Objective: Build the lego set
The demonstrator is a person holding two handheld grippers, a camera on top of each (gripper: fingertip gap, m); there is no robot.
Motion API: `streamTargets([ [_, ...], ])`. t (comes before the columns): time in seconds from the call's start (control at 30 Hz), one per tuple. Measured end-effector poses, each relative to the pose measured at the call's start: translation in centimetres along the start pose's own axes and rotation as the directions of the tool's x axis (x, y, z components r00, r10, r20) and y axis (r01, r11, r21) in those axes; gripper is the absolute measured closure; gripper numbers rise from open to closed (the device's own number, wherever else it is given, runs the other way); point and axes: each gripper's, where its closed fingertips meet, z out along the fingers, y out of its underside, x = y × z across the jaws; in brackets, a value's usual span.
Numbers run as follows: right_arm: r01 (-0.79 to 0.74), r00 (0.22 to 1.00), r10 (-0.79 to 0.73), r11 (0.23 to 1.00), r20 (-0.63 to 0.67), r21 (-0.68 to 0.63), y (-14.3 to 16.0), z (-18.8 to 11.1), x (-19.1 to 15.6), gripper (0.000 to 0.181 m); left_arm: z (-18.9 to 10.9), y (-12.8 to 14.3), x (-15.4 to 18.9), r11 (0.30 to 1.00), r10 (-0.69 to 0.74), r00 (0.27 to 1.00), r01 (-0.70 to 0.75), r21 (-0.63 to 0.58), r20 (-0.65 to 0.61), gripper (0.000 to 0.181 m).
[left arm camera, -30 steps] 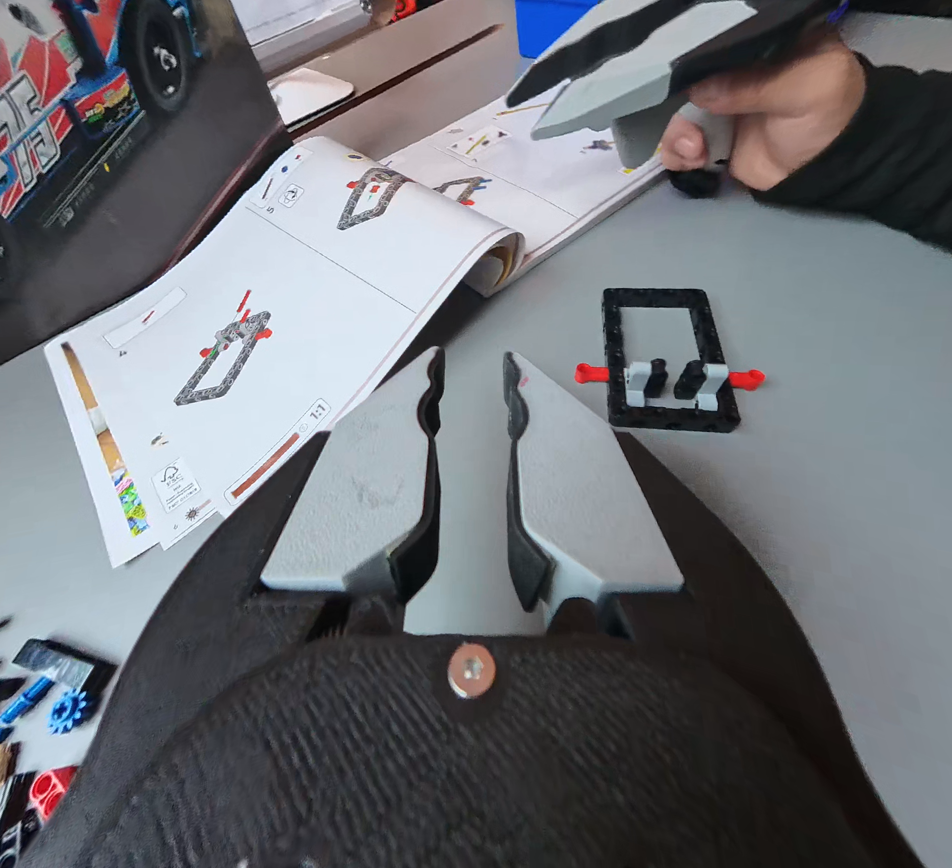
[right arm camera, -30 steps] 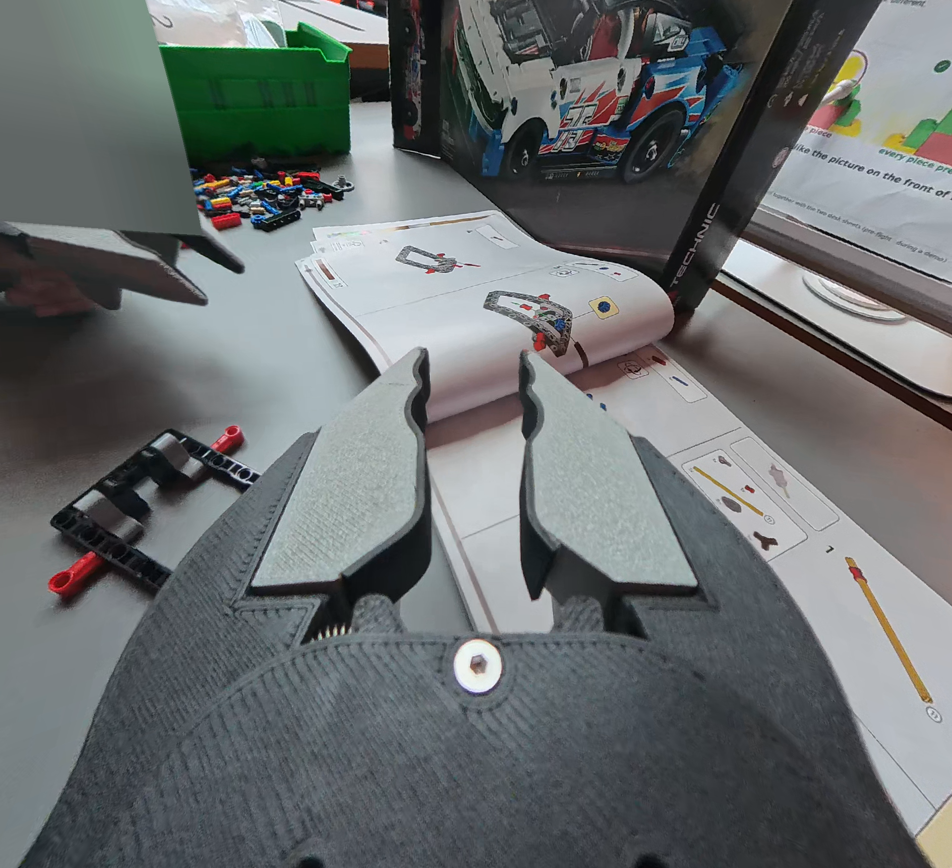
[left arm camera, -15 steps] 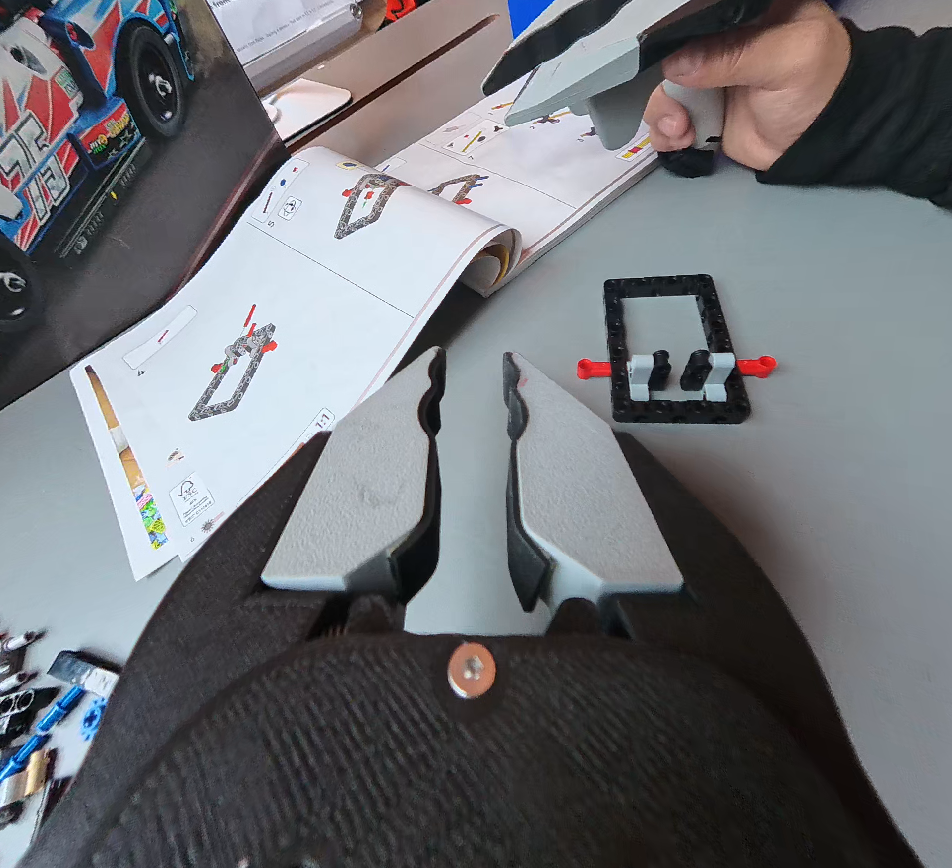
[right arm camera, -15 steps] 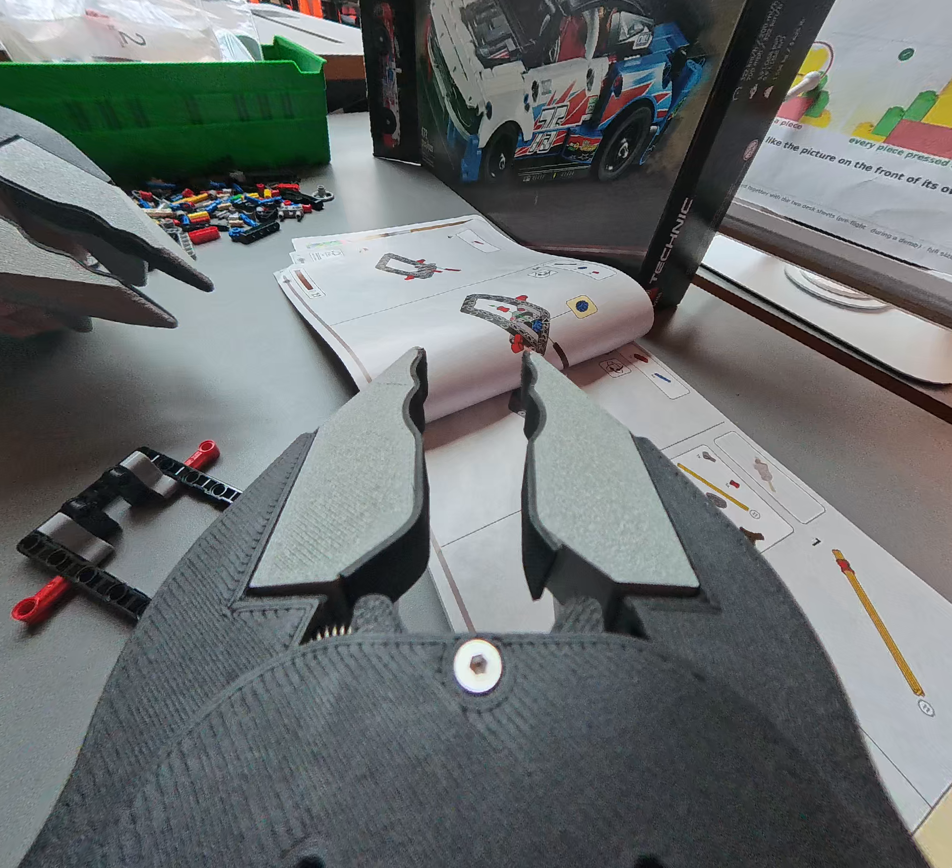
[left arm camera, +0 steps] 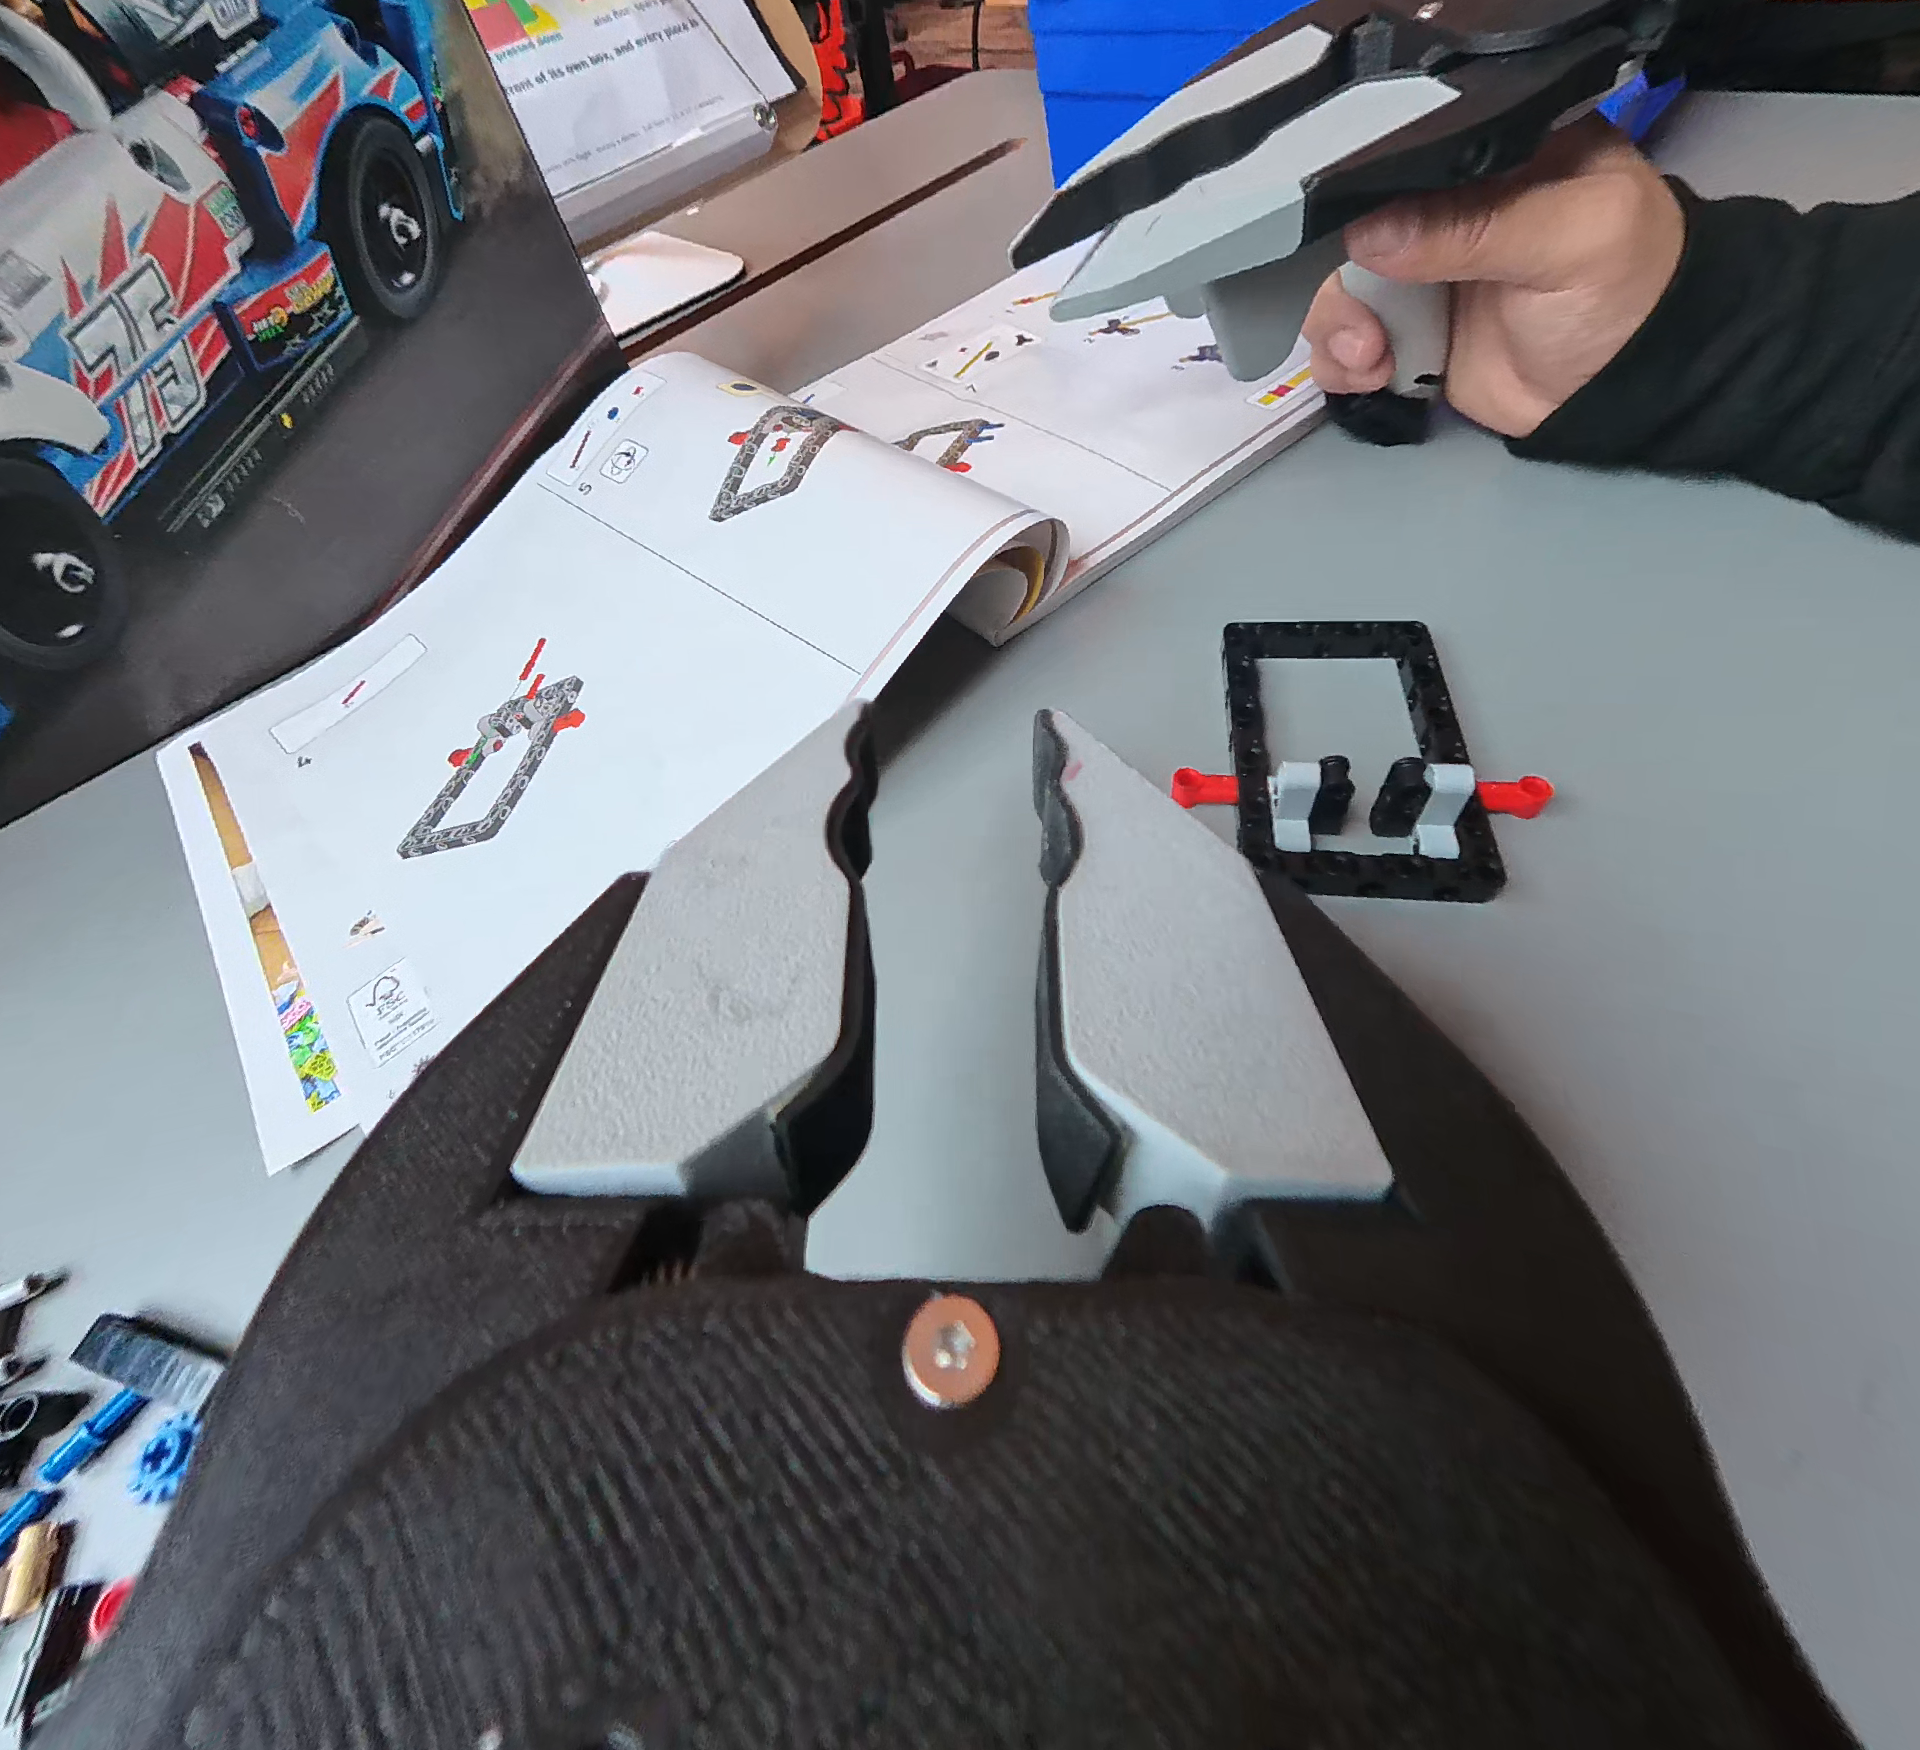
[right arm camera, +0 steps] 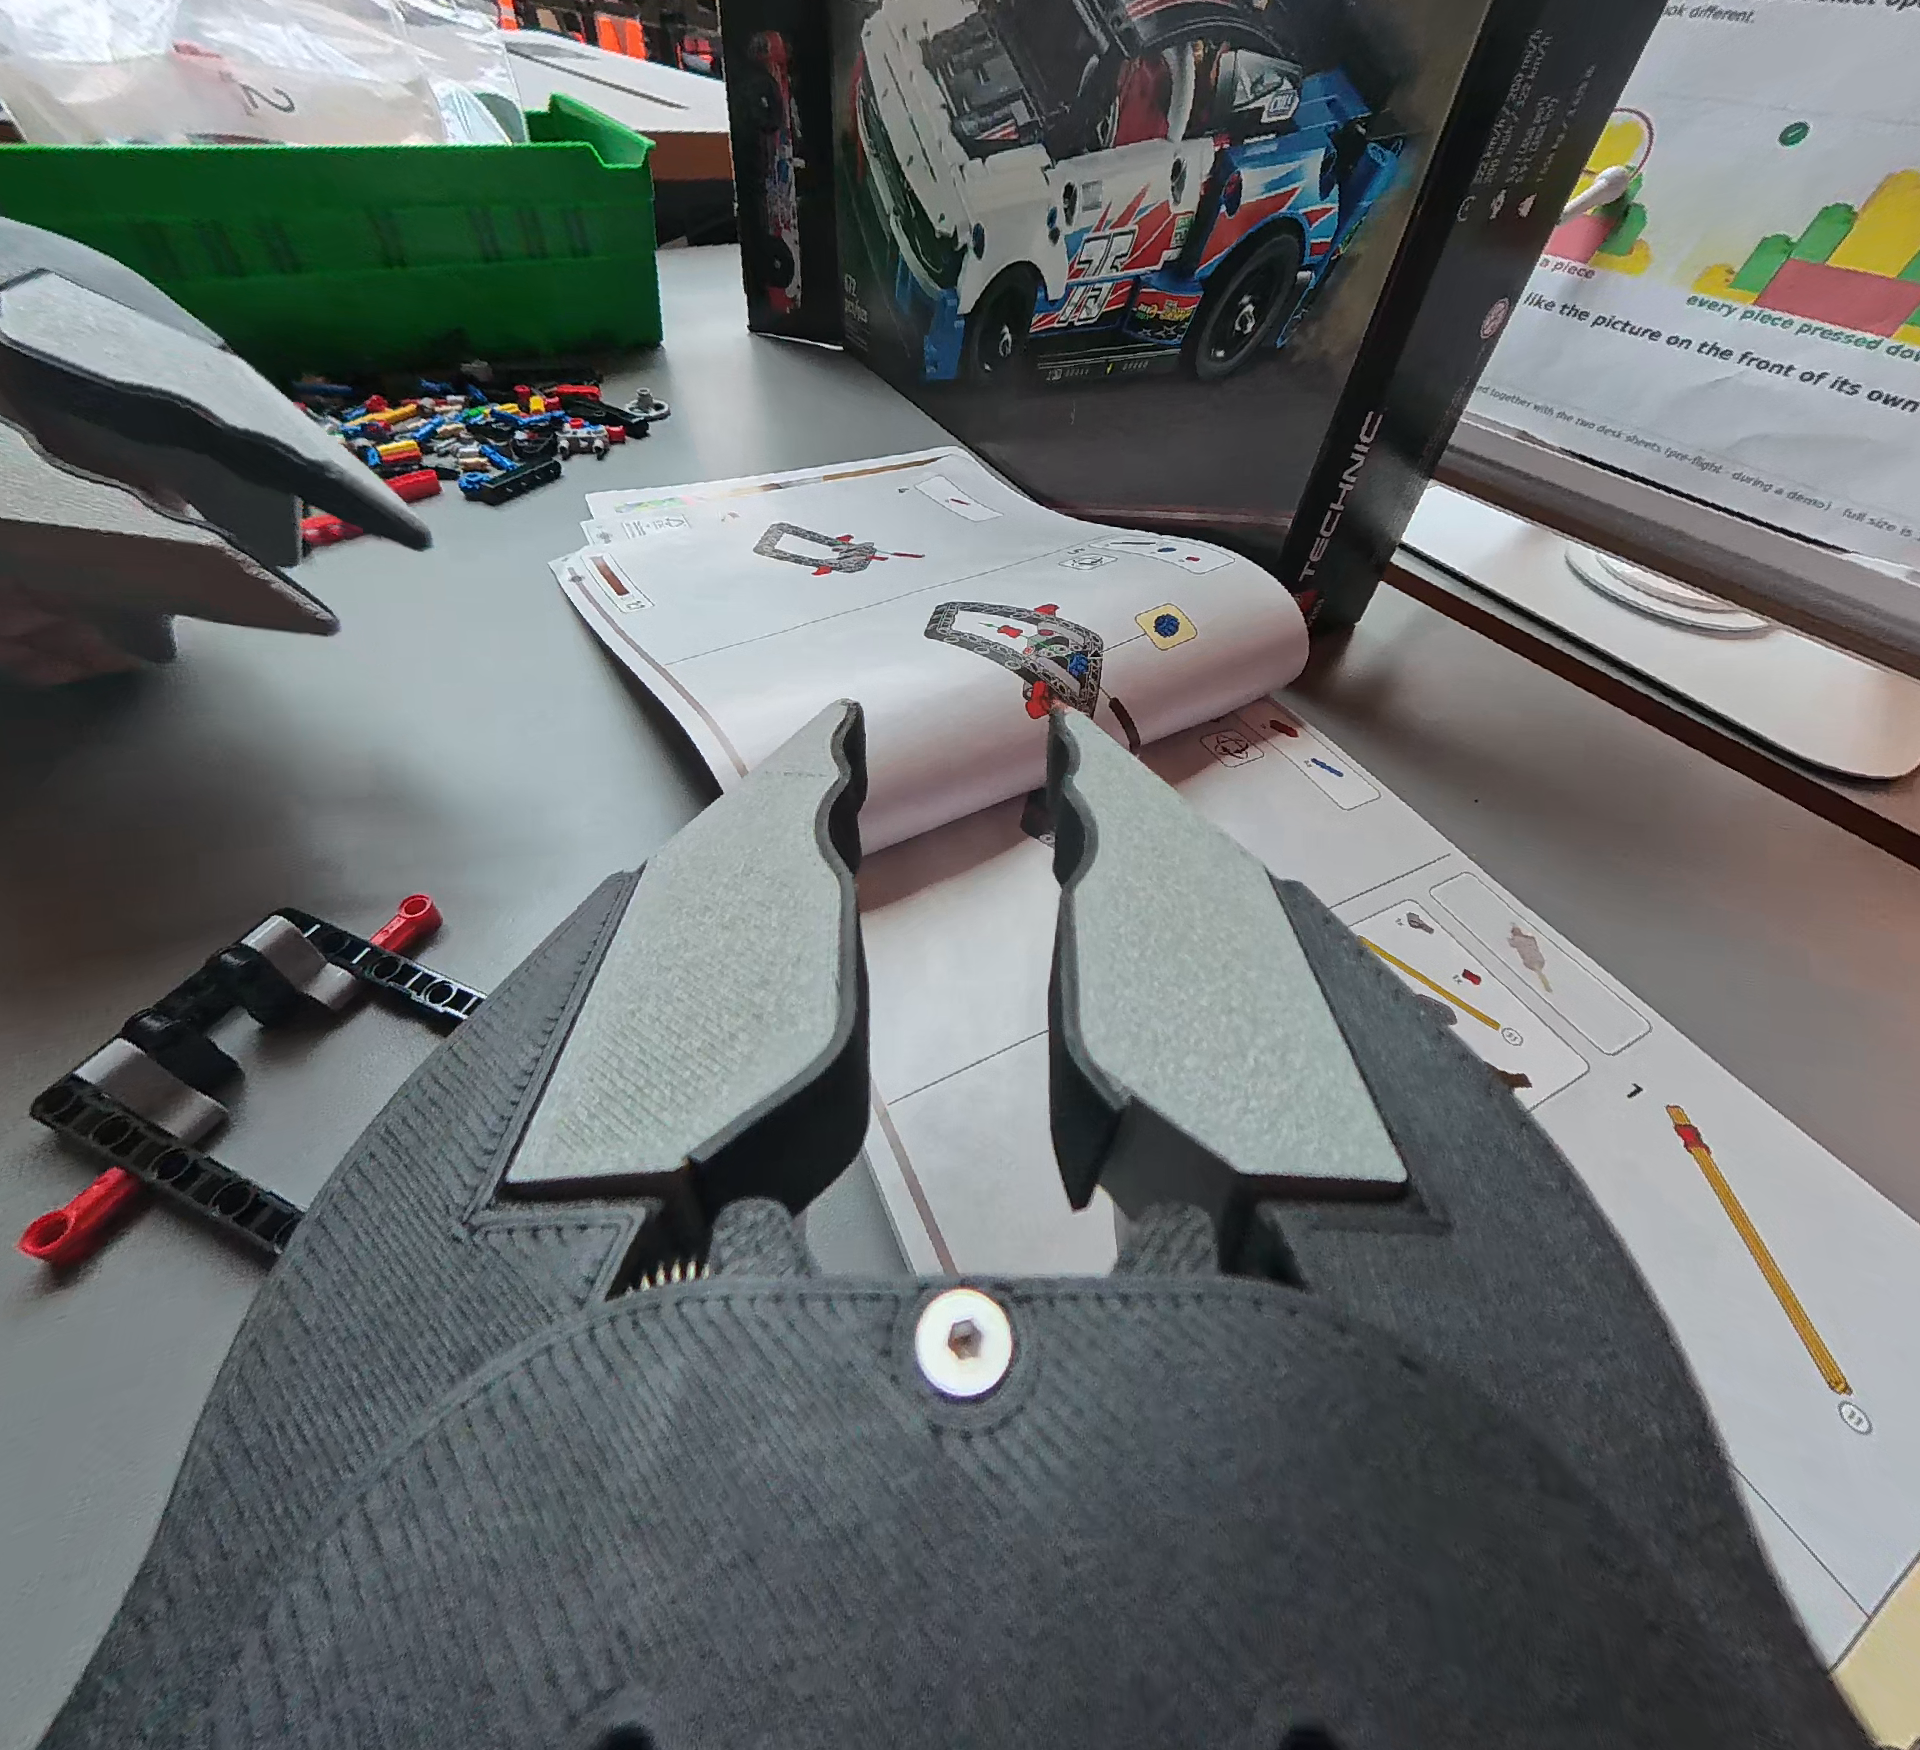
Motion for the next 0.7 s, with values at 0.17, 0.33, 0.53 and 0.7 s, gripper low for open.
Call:
streamTargets([
  [0.17,0.014,1.000,-0.014,1.000,-0.019,0.004,0.0,-0.3,0.1,0.148,-5.8,-1.4,-4.9,0.996,-0.077,0.986,0.068,0.061,0.151,0.151],
  [0.33,0.016,1.000,-0.016,1.000,-0.017,-0.003,0.1,-0.3,-0.1,0.152,-16.6,1.0,-15.7,0.977,-0.089,0.862,0.174,-0.126,0.499,0.157],
  [0.53,0.020,1.000,-0.020,1.000,0.009,-0.015,0.2,0.1,-0.6,0.152,-19.5,4.8,-19.8,0.810,-0.013,0.863,0.306,-0.501,0.506,0.164],
  [0.7,0.013,0.999,-0.013,1.000,0.034,-0.010,0.0,0.0,-1.1,0.153,-17.3,9.2,-20.4,0.639,-0.082,0.876,0.412,-0.650,0.475,0.170],
])
